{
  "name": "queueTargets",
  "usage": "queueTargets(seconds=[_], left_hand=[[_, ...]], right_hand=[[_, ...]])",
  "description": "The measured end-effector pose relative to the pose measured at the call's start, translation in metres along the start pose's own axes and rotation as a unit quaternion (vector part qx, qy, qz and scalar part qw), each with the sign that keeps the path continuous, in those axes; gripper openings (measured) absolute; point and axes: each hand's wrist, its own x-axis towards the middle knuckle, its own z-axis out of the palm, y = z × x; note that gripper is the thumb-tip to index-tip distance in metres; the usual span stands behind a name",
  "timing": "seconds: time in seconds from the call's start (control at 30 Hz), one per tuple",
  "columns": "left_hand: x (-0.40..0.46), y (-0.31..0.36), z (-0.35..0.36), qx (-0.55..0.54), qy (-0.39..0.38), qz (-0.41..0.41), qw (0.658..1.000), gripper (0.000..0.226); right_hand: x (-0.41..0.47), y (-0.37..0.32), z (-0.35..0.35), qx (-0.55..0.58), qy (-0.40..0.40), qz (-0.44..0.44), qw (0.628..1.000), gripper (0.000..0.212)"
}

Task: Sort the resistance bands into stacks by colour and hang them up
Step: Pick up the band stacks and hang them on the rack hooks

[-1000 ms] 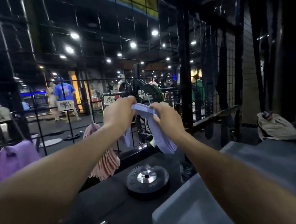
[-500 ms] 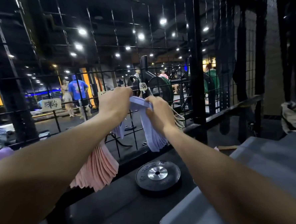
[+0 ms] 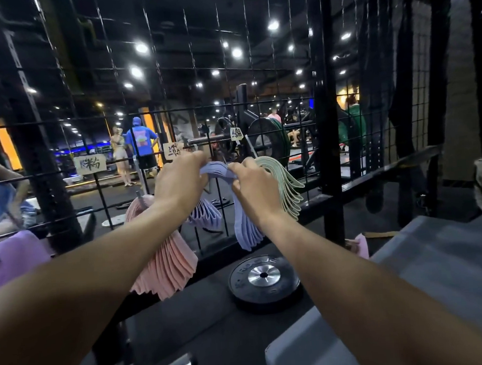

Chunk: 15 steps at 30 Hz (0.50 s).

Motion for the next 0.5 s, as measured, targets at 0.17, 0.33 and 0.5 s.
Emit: queueTargets(seconds=[0.17,0.33,0.5], left_hand=[[-0.010,0.000,0.001,-0.017,0.029,-0.062,0.997,0.023],[-0.024,0.005,0.002,-0.052,0.041,-0.123,0.990,0.016],[-0.036,0.005,0.004,-0.088,0.051,-0.166,0.981,0.016]], right_hand=[[-0.002,-0.006,0.001,-0.030,-0.003,-0.033,0.999,0.033],[-0.003,-0.004,0.003,-0.039,-0.007,-0.050,0.998,0.034],[-0.007,-0.005,0.005,-0.020,-0.028,-0.074,0.997,0.038]])
